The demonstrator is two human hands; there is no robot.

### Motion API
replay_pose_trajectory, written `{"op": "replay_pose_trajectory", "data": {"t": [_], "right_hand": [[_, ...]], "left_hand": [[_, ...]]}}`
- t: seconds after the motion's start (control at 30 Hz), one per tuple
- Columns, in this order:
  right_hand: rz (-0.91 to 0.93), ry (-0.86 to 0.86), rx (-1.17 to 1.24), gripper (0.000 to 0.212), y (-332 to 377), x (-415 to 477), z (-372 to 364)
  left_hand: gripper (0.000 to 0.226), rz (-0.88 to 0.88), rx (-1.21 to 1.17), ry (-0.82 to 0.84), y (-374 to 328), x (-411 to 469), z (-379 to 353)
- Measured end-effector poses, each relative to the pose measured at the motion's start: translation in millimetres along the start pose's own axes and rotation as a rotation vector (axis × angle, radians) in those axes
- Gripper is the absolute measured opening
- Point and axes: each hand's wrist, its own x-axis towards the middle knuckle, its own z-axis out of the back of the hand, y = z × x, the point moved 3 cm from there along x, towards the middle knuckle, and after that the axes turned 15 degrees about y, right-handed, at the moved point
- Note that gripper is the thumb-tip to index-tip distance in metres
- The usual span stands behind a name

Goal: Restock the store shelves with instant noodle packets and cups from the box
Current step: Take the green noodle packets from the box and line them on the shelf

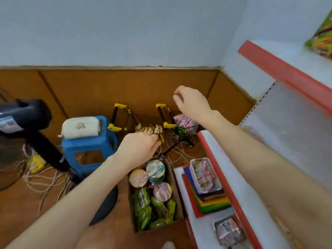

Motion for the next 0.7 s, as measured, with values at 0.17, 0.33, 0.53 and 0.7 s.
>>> {"op": "replay_pose_trajectory", "data": {"t": [0.17, 0.33, 0.53, 0.7], "right_hand": [[-0.104, 0.217, 0.004, 0.027, -28, -18, -117], [-0.187, 0.444, 0.04, 0.028, -74, -34, -232], [-0.267, 0.672, 0.081, 0.028, -126, -67, -373], [-0.313, 0.782, 0.102, 0.031, -160, -81, -493]], "left_hand": [[0.02, 0.058, -0.079, 0.24, 18, -37, -107], [0.029, 0.204, -0.115, 0.536, 25, -56, -219], [0.03, 0.296, -0.127, 0.729, 21, -57, -347], [0.03, 0.336, -0.16, 0.8, 30, -26, -467]]}}
